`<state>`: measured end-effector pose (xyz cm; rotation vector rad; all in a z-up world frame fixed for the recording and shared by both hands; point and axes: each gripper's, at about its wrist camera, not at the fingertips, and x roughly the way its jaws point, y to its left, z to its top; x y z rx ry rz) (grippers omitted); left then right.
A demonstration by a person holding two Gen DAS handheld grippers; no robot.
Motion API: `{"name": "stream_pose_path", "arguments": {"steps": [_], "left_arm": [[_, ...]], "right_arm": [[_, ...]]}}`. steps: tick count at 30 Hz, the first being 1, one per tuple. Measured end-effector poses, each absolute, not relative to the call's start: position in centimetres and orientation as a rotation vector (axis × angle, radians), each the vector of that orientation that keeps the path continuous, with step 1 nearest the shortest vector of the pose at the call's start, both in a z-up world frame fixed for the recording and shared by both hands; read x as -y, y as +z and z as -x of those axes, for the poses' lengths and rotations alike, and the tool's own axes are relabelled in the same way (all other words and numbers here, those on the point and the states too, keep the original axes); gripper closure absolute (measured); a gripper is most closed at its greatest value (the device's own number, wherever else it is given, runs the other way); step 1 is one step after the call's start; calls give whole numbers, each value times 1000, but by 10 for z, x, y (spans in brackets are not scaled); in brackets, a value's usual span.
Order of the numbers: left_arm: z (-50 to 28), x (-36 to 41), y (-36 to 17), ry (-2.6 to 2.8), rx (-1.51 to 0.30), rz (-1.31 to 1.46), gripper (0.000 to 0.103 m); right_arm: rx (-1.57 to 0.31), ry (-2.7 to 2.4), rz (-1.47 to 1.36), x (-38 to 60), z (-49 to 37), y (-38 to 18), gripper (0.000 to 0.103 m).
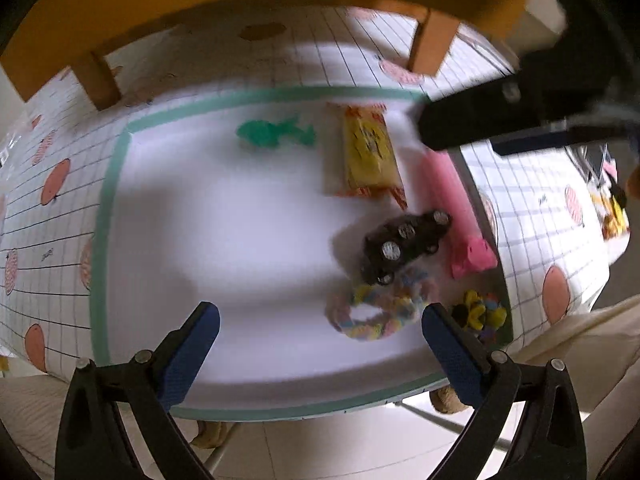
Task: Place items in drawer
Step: 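Withdraw both tools from the drawer back over the tray, then grasp the black toy car with the right tool while the left tool nears the rainbow rope toy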
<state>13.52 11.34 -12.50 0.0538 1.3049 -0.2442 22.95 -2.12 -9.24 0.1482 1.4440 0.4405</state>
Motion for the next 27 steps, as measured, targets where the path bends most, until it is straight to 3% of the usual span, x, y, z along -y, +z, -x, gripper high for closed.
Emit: {"name": "stream_pose_path", "arguments": {"steps": [3, 19, 20, 22, 27], "left_arm": [[-133, -111, -131, -252, -1328, -59, 6], [-132, -105, -146, -179, -1323, -166, 7], [-133, -107, -146, -172, -1319, -169, 9], [-134, -112, -144, -154, -1316, -160, 22], [-143, -131, -144, -86, -1331, -101, 25]], "right_arm": [[-1464, 448, -108, 13, -228, -94, 23], [-1501, 423, -117, 15, -231, -107, 23], [-1501, 421, -120, 16, -231, -107, 23], [-1501, 421, -122, 16, -231, -107, 24], [-1509, 434, -104, 12, -229, -109, 23]]}}
